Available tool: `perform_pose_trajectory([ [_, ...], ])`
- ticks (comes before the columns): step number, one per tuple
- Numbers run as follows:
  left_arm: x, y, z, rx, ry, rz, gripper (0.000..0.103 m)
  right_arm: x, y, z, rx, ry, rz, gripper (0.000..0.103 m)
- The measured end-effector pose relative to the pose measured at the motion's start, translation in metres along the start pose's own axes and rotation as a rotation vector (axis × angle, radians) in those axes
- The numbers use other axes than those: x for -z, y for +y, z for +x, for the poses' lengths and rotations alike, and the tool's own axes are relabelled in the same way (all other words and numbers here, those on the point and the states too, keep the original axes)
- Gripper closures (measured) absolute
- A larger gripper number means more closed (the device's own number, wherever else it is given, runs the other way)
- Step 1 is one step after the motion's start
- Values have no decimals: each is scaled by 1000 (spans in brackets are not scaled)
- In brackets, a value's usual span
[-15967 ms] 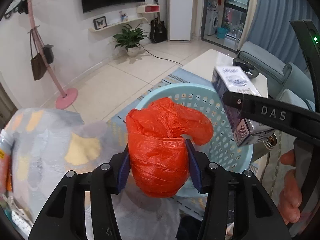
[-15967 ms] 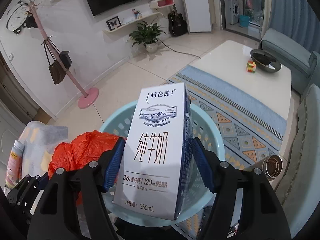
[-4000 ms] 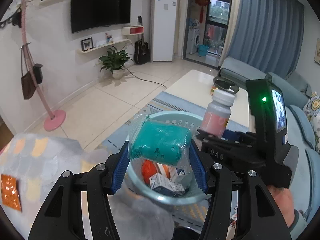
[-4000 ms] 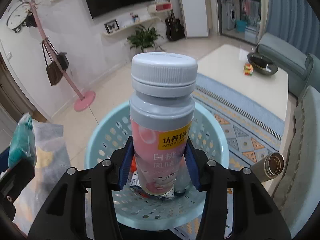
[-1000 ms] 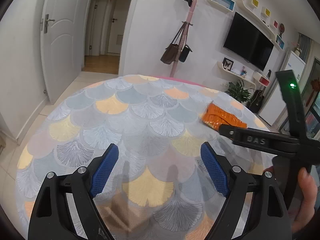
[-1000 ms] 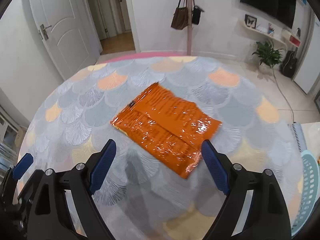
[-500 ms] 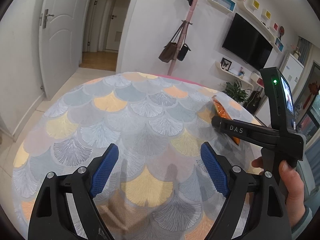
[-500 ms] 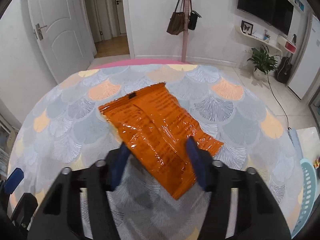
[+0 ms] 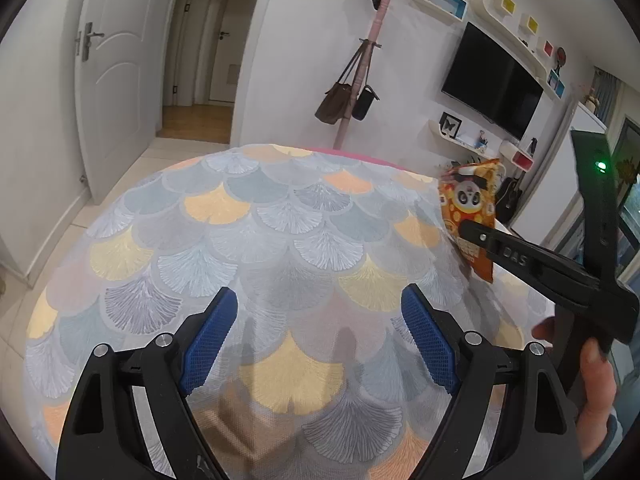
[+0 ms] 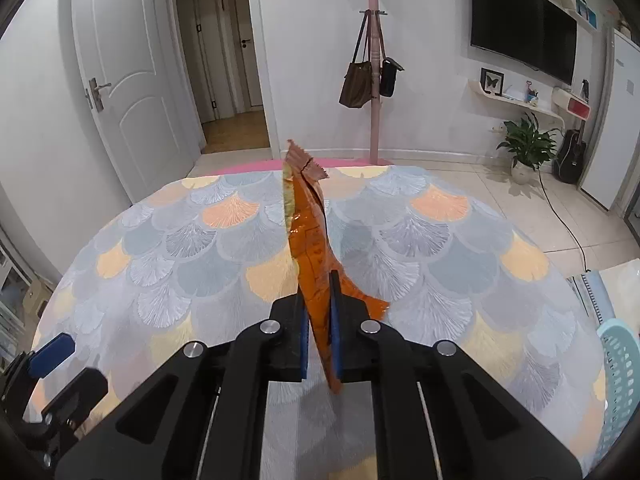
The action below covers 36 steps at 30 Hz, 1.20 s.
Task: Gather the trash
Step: 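Grasp the orange foil snack bag by its edge with the right tool, then carry the orange snack bag into the basket and open the right tool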
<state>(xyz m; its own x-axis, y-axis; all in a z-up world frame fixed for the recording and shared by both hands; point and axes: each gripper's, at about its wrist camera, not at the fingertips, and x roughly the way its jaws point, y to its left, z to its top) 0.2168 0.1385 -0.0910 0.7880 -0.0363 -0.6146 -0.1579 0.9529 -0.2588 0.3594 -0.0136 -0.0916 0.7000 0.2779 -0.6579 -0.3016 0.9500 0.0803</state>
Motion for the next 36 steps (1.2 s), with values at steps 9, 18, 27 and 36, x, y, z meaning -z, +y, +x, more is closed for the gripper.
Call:
perform_pose_trajectory([
  [9, -1, -3, 0, -17, -2, 4, 21, 17, -13, -35, 26, -42, 32, 98],
  [18, 0, -7, 0, -20, 3, 21, 21, 36, -32, -77, 40, -74, 34, 99],
  [27, 8, -38, -9, -27, 5, 170, 25, 59, -69, -130, 88, -128, 50, 99],
  [36, 18, -132, -49, 171, -23, 350, 24, 74, -123, -193, 206, -214, 100, 99],
])
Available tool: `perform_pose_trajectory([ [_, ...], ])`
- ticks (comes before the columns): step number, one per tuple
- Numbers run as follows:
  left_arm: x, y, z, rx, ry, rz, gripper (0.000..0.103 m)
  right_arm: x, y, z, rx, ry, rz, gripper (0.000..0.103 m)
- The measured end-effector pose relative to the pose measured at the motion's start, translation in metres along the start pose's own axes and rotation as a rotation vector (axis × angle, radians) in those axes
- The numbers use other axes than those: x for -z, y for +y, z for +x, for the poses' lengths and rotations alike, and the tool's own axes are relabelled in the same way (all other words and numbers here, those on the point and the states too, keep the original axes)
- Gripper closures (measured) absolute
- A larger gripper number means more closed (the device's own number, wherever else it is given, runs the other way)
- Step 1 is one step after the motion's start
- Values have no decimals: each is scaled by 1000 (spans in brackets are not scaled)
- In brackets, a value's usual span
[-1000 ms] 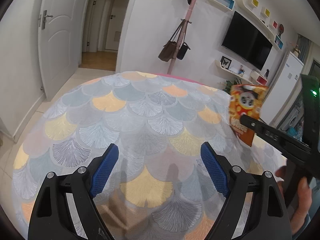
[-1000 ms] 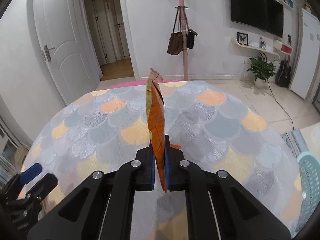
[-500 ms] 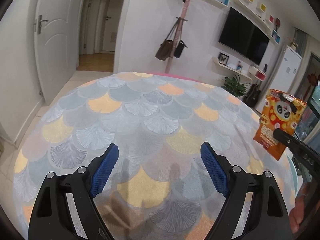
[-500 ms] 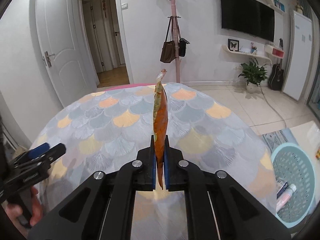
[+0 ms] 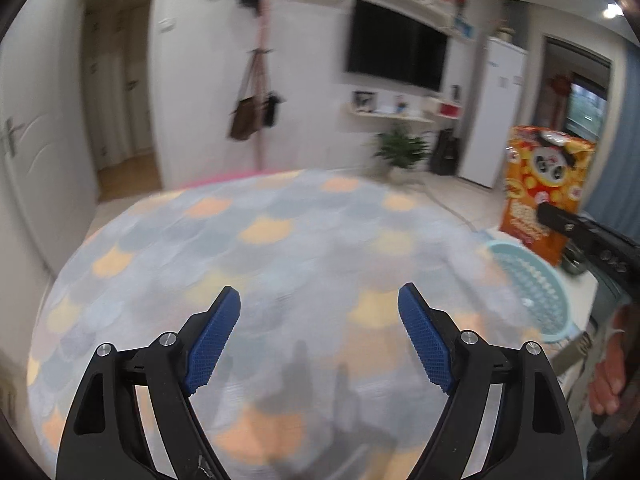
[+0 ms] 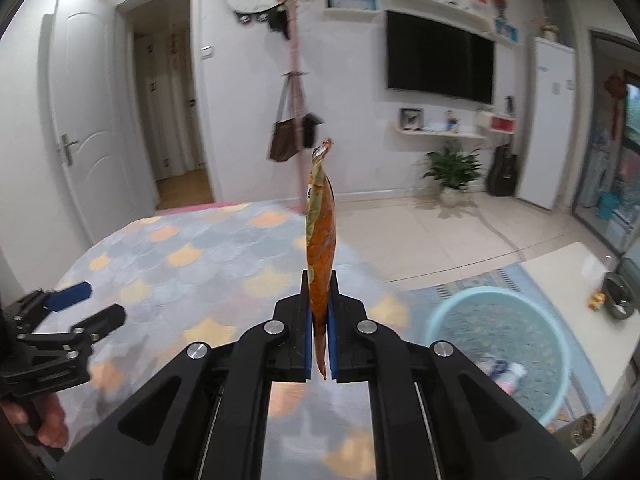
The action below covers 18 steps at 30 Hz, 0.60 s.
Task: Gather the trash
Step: 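Carry the orange snack bag into the basket and open the right tool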
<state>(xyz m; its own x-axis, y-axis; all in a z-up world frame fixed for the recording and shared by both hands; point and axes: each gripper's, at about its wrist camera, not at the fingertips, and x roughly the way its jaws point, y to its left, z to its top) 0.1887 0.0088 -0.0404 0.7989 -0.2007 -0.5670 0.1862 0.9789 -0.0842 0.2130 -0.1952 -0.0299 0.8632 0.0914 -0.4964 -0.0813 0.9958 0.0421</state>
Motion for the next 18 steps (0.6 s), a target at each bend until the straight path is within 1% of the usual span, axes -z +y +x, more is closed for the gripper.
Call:
perform_pose_trajectory([
  [3, -8, -34, -3, 52, -23, 57, 24, 2, -30, -8, 62, 7, 42, 99],
  [5, -14, -60, -1, 98, -25, 96, 23, 4, -60, -8, 82, 53, 136, 99],
  [9, -18, -108, 9, 194, -2, 170, 23, 9, -102, -14, 180, 72, 199, 99],
  [11, -18, -128, 15, 228, 8, 196, 22, 13, -122, -15, 233, 89, 215, 99],
  [14, -18, -157, 27, 278, 26, 230, 22, 22, -145, -17, 264, 111, 248, 99],
  [18, -22, -187, 47, 343, 58, 231, 22, 34, -186, -12, 311, 163, 317, 99],
])
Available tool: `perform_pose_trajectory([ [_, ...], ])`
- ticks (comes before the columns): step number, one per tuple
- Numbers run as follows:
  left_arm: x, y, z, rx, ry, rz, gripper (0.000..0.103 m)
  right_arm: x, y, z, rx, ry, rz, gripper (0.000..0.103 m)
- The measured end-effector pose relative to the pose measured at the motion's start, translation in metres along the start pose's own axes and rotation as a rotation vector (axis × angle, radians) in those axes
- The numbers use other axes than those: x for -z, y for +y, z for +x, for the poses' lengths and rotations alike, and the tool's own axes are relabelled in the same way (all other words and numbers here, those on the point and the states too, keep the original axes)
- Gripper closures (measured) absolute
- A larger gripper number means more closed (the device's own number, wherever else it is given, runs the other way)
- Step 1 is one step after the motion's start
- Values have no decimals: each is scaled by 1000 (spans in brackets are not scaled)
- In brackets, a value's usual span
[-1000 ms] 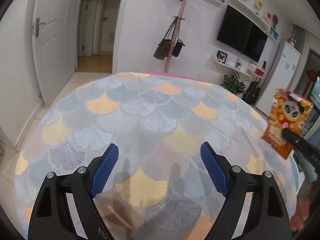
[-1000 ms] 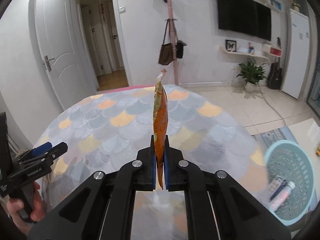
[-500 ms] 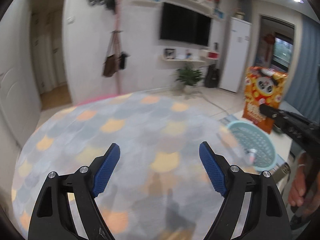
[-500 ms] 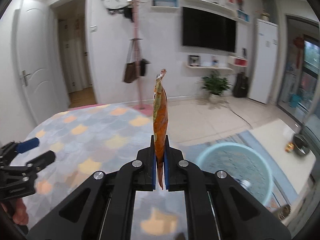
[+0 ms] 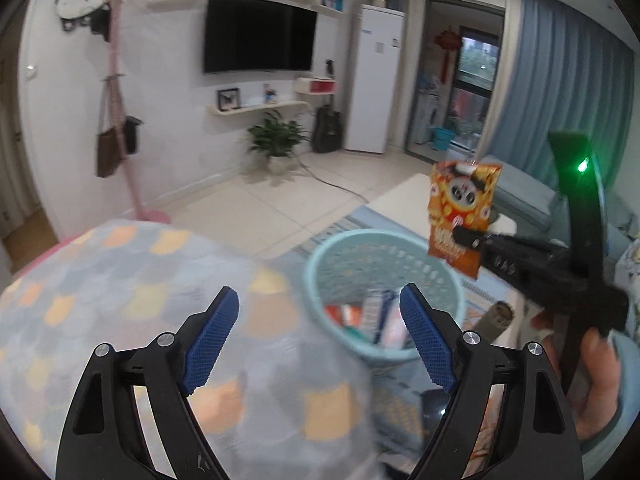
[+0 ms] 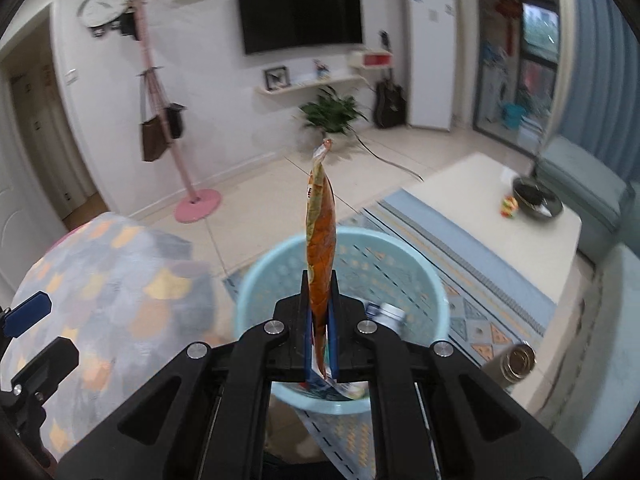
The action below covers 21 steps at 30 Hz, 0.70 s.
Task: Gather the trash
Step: 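Carry the orange snack bag into the basket and open the right tool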
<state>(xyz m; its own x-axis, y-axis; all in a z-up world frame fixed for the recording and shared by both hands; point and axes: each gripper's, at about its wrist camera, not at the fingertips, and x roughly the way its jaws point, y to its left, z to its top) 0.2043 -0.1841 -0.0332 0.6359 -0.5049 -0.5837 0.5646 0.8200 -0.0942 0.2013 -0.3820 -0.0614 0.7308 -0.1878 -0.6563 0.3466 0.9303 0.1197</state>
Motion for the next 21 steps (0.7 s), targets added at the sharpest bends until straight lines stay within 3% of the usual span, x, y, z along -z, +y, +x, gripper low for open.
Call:
perform_pose_trajectory([
  [9, 0, -33, 67, 40, 55, 46, 22, 10, -44, 49, 36, 131, 103, 98],
  [17, 14, -28, 87, 54, 79, 11, 22, 15, -52, 95, 26, 218, 146, 94],
  [20, 15, -28, 87, 43, 77, 7, 19, 16, -56, 102, 25, 222, 165, 76],
  [21, 16, -28, 86, 43, 72, 6, 16, 16, -58, 102, 27, 217, 174, 64],
])
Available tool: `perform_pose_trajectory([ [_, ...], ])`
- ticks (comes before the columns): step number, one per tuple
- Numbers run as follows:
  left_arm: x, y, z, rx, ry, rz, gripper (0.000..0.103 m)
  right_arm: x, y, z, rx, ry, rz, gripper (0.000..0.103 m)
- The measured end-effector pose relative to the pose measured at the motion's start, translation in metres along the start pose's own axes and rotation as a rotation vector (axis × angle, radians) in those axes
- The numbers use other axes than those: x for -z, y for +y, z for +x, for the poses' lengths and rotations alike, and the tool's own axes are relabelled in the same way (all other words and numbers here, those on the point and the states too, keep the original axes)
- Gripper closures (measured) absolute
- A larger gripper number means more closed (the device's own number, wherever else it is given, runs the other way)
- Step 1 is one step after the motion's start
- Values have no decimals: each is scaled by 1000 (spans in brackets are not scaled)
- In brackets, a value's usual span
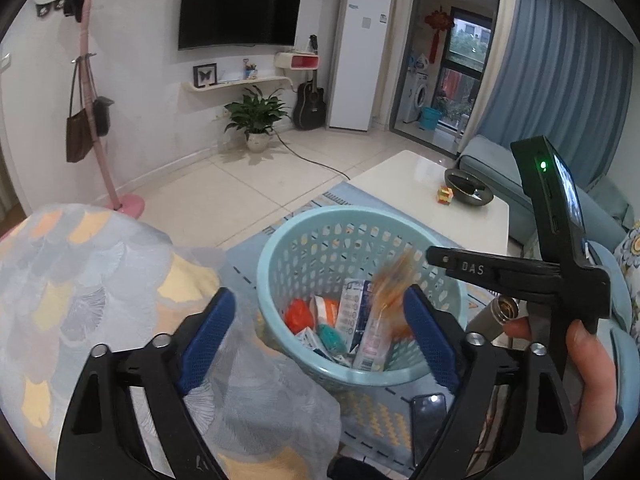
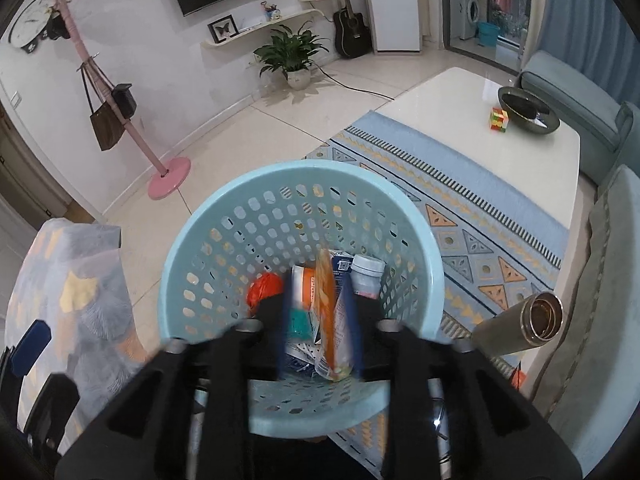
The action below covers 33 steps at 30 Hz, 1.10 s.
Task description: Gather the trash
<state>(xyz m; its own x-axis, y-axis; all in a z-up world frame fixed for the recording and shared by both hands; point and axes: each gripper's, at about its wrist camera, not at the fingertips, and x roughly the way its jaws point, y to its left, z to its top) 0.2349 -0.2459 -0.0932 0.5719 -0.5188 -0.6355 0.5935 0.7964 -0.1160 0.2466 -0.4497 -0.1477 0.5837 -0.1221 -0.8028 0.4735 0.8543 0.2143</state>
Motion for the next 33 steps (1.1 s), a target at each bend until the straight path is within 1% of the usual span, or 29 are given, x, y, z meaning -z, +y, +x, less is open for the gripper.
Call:
perform_pose_trajectory([
  [1, 0, 0, -1, -1, -5, 1, 15, 1, -1, -1, 6, -11, 9, 54],
  [3, 1, -1, -1, 0, -8, 9, 14, 1, -4, -3, 8, -24, 18, 53],
  [5, 1, -2, -2, 7, -8, 9, 14, 2, -8, -6, -12, -24, 36, 52],
  [8, -1, -2, -3, -3, -16, 8, 14, 4, -10, -14, -16, -40, 39, 51],
  [9, -2, -3, -4, -21, -21, 10, 14, 5, -9, -20, -7, -53, 31, 49],
  [11, -2, -6, -7, -88, -42, 32, 14, 7, -7, -31, 5, -75, 20, 44],
  [13, -4, -8, -11, -116, -56, 46, 14, 11, -2, -45, 19, -103, 12, 35],
  [15, -7, -7, -19, -122, -73, 39, 14, 16, 3, -59, 49, -128, 7, 35],
  [16, -9, -7, -22, -125, -80, 37, 14, 17, 5, -65, 51, -139, 4, 35],
  [18, -11, -5, -35, -152, -111, 38, 14, 22, 11, -81, 51, -169, -2, 35],
  [24, -9, 7, -70, -198, -151, 31, 13, 34, 27, -123, 32, -264, -17, 35],
  [25, -8, 11, -77, -213, -160, 30, 13, 35, 31, -129, 30, -277, -21, 35],
  [27, -1, 16, -90, -302, -186, 47, 13, 39, 40, -139, 22, -293, -40, 35],
  [28, 1, 17, -94, -327, -195, 56, 13, 42, 46, -144, 17, -299, -54, 35],
  [32, 18, 31, -114, -388, -215, 36, 13, 58, 65, -159, 48, -347, -102, 35],
  [33, 22, 33, -118, -407, -220, 35, 13, 64, 71, -166, 56, -371, -118, 35],
])
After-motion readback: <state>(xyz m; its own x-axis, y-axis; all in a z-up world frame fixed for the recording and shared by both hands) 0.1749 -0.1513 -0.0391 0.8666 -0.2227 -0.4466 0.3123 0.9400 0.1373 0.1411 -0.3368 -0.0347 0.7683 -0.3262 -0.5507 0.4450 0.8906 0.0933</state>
